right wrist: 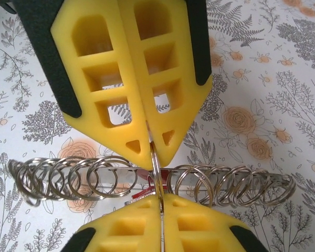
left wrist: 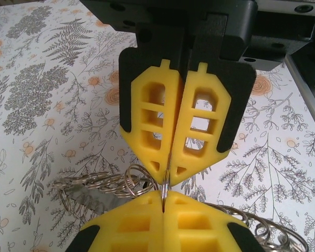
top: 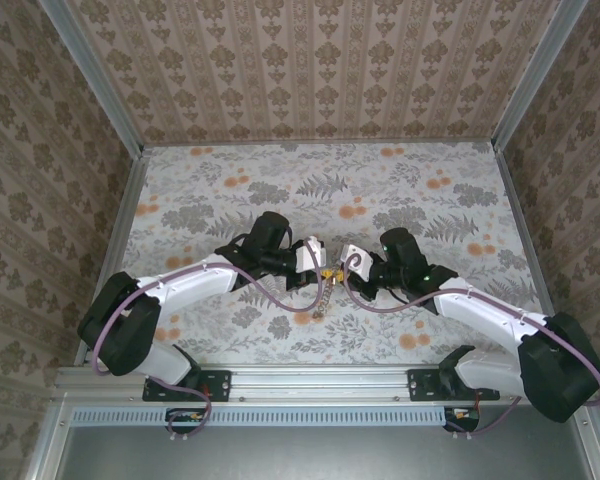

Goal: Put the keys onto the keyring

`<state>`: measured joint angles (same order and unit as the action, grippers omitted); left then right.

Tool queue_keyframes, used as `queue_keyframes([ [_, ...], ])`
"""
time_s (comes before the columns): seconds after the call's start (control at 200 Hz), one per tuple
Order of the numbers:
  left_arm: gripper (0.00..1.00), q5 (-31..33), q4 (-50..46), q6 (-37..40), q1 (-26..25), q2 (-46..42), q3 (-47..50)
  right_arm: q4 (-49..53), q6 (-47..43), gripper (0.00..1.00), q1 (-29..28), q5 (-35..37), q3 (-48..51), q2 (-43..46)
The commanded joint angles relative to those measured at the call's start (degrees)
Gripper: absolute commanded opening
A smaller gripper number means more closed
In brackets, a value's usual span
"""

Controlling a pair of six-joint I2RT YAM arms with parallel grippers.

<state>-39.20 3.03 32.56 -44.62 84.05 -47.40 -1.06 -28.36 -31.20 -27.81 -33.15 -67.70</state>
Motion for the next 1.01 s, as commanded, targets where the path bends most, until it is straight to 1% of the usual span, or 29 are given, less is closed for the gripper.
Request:
queue_keyframes([
  [0.0,0.00,-1.82,2.86,-1.25,-0.27,-1.17,-0.15,1.43,0.22,0.08,-0.53,0.18,-2.18,-0.84],
  [0.085,0.00,-1.35,2.88,-1.28,-0.29,-1.39,-0.07,1.29,0.93,0.08,-0.53,0.48,-2.19,-0.76],
  [0.235,0.00,-0.30,2.78,-1.13,-0.29,-1.67,0.36,0.38,1.60,0.15,-0.53,0.74,-1.34,1.00],
  [0.32,0.00,0.23,2.35,-0.90,-0.29,-1.70,0.29,0.61,1.38,0.16,-0.53,0.82,-1.01,2.48],
  [0.45,0.00,0.93,1.65,-0.48,-0.34,-1.57,0.29,2.31,0.59,0.12,-0.53,-0.13,-0.96,4.61],
  [0.585,0.00,1.50,0.70,0.18,-0.47,-1.35,-0.32,4.07,0.50,0.11,-0.53,0.71,-1.22,5.56],
  [0.67,0.00,1.41,0.89,0.16,-0.51,-1.37,-0.33,4.58,0.34,0.16,-0.54,1.31,-1.39,5.83],
  [1.0,0.00,0.36,1.41,-0.02,-0.60,-1.53,-0.41,1.69,0.14,0.21,-0.63,0.23,-2.20,3.57],
])
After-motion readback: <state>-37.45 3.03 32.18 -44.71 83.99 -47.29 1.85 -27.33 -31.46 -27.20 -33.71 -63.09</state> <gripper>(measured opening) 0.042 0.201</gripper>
